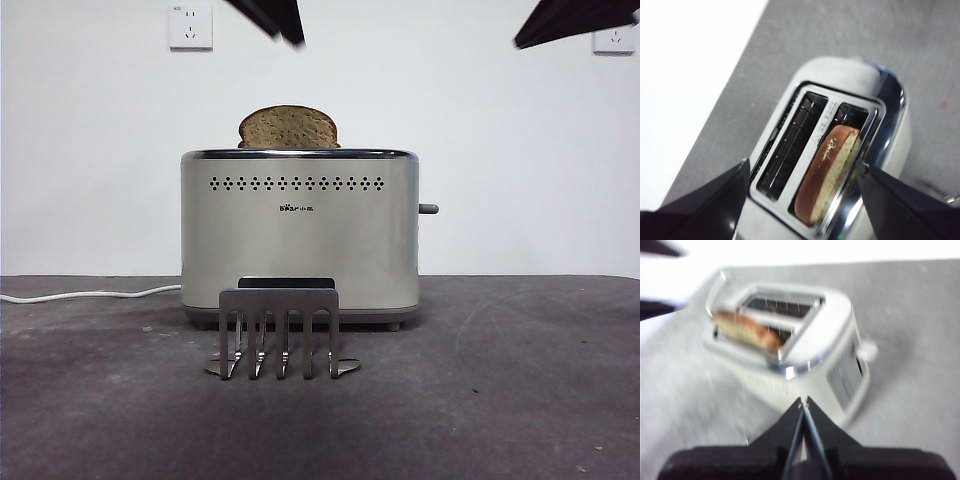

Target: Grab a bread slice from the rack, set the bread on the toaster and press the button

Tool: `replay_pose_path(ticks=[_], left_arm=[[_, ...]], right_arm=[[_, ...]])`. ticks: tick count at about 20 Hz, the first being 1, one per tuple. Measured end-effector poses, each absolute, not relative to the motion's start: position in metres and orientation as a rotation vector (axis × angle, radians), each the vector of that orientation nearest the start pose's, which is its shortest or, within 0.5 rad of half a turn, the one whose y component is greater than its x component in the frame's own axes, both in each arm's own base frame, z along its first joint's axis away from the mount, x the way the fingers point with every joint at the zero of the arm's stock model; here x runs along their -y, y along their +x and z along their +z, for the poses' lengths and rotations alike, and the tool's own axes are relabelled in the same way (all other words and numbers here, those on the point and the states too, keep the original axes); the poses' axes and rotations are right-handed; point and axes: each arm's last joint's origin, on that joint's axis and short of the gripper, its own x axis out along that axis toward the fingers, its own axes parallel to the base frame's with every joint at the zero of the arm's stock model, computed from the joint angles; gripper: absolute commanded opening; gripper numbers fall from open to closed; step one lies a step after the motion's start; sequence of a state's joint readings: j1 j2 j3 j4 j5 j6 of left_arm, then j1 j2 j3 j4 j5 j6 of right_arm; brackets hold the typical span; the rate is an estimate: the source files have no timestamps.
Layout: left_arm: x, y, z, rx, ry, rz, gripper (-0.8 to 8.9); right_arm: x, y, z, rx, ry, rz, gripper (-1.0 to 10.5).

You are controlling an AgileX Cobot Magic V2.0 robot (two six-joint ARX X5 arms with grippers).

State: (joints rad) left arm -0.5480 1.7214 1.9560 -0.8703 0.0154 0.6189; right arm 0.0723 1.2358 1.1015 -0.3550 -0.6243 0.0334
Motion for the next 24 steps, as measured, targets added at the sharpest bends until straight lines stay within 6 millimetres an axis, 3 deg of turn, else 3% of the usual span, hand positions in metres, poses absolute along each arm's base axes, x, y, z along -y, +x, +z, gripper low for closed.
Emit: replay_pose_path(ticks=[6, 11, 17, 24], left_arm=[[0.147, 0.237, 0.478, -0.425, 0.468, -0.697, 3.55], [0.13, 0.204, 0.494, -0.425, 0.358, -0.759, 3.55], [0.117, 0.182, 0.502, -0.427, 0.33, -0.759, 3.54], [0.114, 0.177, 0.5, -0.465, 0.328, -0.762, 3.54]], right_arm=[[-0.043, 0.332, 0.29, -0.499, 0.383, 0.732, -0.1], [-0.047, 0.358, 0.263, -0.521, 0.477, 0.722, -0.1], [-0.052, 0.39, 0.249, -0.57, 0.532, 0.711, -0.1], [-0.063, 0.414, 0.247, -0.561, 0.529, 0.73, -0.1]])
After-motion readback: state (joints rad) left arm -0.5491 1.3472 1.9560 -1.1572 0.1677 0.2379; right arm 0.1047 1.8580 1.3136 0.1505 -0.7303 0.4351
